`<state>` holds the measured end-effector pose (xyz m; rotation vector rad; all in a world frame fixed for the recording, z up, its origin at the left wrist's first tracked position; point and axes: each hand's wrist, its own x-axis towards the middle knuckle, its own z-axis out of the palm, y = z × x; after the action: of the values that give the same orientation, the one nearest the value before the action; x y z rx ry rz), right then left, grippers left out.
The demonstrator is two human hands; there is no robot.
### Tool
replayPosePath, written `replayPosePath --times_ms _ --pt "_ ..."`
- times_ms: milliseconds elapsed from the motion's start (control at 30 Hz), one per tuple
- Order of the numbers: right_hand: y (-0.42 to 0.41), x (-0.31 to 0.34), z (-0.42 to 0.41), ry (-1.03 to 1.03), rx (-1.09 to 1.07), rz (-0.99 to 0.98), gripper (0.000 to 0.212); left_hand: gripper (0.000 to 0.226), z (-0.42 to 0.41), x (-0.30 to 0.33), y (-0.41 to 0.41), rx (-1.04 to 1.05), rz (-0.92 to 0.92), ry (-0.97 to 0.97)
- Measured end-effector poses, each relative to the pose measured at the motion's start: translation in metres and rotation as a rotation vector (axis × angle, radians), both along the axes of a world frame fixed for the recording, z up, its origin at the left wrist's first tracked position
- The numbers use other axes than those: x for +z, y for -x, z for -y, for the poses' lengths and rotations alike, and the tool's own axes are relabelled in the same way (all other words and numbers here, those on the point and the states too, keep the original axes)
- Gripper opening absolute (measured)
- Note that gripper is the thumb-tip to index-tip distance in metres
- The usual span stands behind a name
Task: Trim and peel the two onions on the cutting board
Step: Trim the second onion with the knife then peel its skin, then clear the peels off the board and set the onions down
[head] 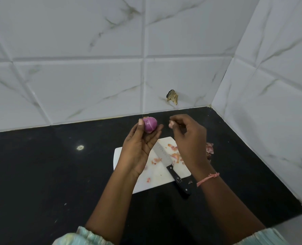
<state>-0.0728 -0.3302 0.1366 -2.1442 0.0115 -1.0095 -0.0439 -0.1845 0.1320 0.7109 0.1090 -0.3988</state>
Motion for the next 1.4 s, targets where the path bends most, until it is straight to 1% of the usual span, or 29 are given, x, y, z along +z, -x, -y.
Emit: replayPosePath --times_ms 100,200,267,300,333,367,400,433,467,533,567,633,700,767,867,933,1000,1100,1167,1233,1333,1400 --pt "-0.002 -0.003 0.007 0.04 -0.034 0.02 0.023 0.05 -0.001 0.0 -0.004 -0.01 -0.106 0.058" --pt "-0.005 -0.011 0.012 0.054 -0.036 -0.007 0.032 0.044 -0.003 -0.004 -0.007 -0.064 -0.181 0.06" --pt "-0.008 -0.02 0.015 0.03 -0.025 -0.136 0.027 0.034 -0.005 -0.006 -0.009 -0.081 -0.215 0.028" --pt "-0.01 -0.025 0.017 0.048 -0.027 -0.242 0.023 0.028 -0.007 -0.005 -0.01 -0.069 -0.214 0.001" --pt "-0.01 -0.033 0.02 0.093 -0.027 -0.345 0.024 0.021 -0.009 -0.005 -0.01 -0.042 -0.195 -0.038" --pt "-0.01 -0.04 0.024 0.103 -0.019 -0.418 0.025 0.015 -0.01 -0.004 -0.011 -0.01 -0.166 -0.085" --pt "-0.008 -0.047 0.027 0.087 -0.017 -0.436 0.02 0.011 -0.012 -0.004 -0.012 0.026 -0.132 -0.14" --pt "-0.004 -0.054 0.028 0.045 -0.022 -0.419 0.01 0.011 -0.014 -0.006 -0.012 0.063 -0.102 -0.201" --pt "0.001 -0.061 0.028 0.033 -0.047 -0.398 0.009 0.015 -0.018 -0.01 -0.012 0.096 -0.079 -0.266" --pt "0.008 -0.075 0.03 0.064 -0.103 -0.395 0.022 0.022 -0.025 -0.022 -0.013 0.134 -0.023 -0.437" --pt "0.01 -0.082 0.031 0.082 -0.101 -0.424 0.024 0.025 -0.028 -0.03 -0.013 0.136 0.01 -0.545" --pt "0.013 -0.093 0.031 0.07 -0.067 -0.494 0.018 0.028 -0.031 -0.049 -0.01 0.13 0.067 -0.734" --pt "0.017 -0.101 0.033 0.007 -0.078 -0.488 0.015 0.029 -0.031 -0.067 -0.007 0.162 0.107 -0.832" --pt "0.021 -0.103 0.036 0.019 -0.114 -0.437 0.013 0.035 -0.03 -0.086 -0.005 0.223 0.177 -0.932" --pt "0.025 -0.106 0.041 0.06 -0.109 -0.423 0.026 0.052 -0.031 -0.114 -0.002 0.267 0.33 -1.053" --pt "0.026 -0.108 0.041 0.06 -0.099 -0.477 0.03 0.06 -0.031 -0.131 0.001 0.259 0.387 -1.086" --pt "0.026 -0.111 0.041 0.024 -0.096 -0.554 0.024 0.065 -0.031 -0.145 0.003 0.241 0.396 -1.089" --pt "0.031 -0.12 0.043 0.108 -0.071 -0.66 0.024 0.068 -0.034 -0.158 0.001 0.245 0.376 -1.026" --pt "0.036 -0.125 0.045 0.083 -0.081 -0.63 0.019 0.07 -0.037 -0.162 -0.001 0.263 0.361 -0.993" --pt "0.04 -0.127 0.043 0.06 -0.1 -0.566 0.019 0.068 -0.039 -0.163 0.0 0.293 0.326 -0.972" --pt "0.042 -0.127 0.039 0.07 -0.111 -0.488 0.032 0.063 -0.038 -0.165 0.002 0.346 0.31 -0.977" --pt "0.039 -0.127 0.037 0.084 -0.118 -0.462 0.033 0.062 -0.039 -0.168 0.001 0.366 0.317 -0.974"
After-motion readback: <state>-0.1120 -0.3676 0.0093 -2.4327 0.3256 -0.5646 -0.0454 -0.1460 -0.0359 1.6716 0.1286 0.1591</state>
